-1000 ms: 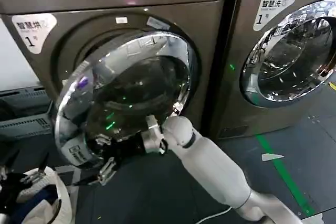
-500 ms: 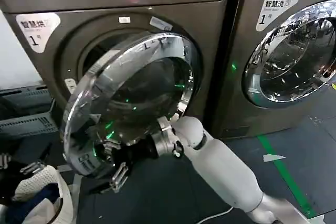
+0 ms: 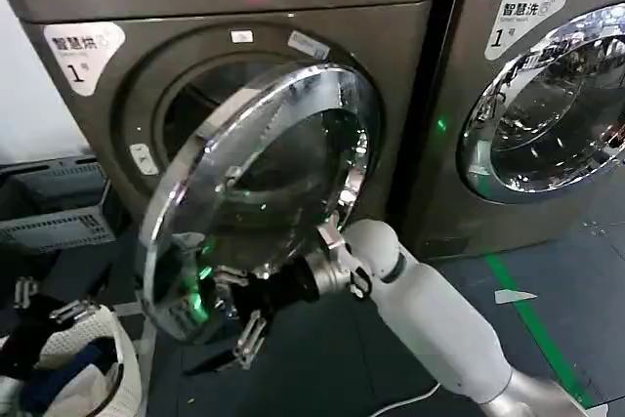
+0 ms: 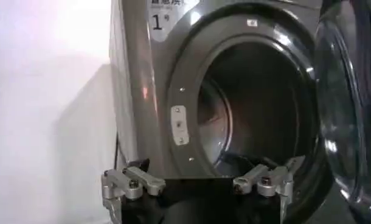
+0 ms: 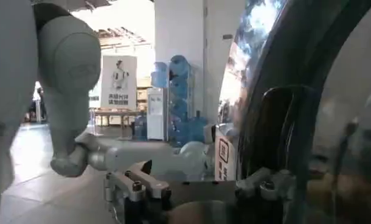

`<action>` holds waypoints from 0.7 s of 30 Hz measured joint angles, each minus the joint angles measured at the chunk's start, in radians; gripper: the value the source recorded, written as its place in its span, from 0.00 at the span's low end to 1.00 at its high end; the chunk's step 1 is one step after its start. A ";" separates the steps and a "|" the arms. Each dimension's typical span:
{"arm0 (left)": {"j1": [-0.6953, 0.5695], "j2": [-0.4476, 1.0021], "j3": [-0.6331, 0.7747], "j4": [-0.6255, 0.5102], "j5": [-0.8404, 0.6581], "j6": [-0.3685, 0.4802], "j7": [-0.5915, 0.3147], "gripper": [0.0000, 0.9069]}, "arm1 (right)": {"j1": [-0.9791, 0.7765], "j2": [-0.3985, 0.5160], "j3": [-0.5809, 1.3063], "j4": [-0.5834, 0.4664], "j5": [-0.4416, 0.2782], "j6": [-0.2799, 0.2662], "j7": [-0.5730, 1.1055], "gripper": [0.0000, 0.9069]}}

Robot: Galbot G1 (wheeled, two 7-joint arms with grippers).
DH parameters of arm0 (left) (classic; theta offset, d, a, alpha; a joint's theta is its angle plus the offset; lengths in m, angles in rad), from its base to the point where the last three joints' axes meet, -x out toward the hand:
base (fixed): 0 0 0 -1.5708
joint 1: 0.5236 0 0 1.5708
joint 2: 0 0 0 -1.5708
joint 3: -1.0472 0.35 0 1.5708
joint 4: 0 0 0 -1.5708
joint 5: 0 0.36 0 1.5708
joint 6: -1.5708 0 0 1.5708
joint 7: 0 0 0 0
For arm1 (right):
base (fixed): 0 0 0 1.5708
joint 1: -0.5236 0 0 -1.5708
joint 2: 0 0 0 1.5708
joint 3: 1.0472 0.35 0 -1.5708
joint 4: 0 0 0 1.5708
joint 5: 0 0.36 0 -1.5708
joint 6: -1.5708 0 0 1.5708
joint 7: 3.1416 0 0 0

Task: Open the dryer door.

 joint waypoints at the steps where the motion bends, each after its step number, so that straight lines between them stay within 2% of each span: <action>1: 0.000 0.001 0.003 0.000 0.000 -0.001 0.001 1.00 | -0.008 -0.005 0.005 0.006 -0.001 -0.001 -0.004 1.00; 14: -0.027 0.039 0.071 -0.016 -0.009 0.013 0.038 1.00 | -0.106 -0.079 0.101 0.069 -0.004 0.001 -0.041 1.00; 21: -0.045 0.067 0.127 -0.031 0.001 0.025 0.059 1.00 | -0.177 -0.110 0.199 0.067 -0.001 0.010 -0.030 1.00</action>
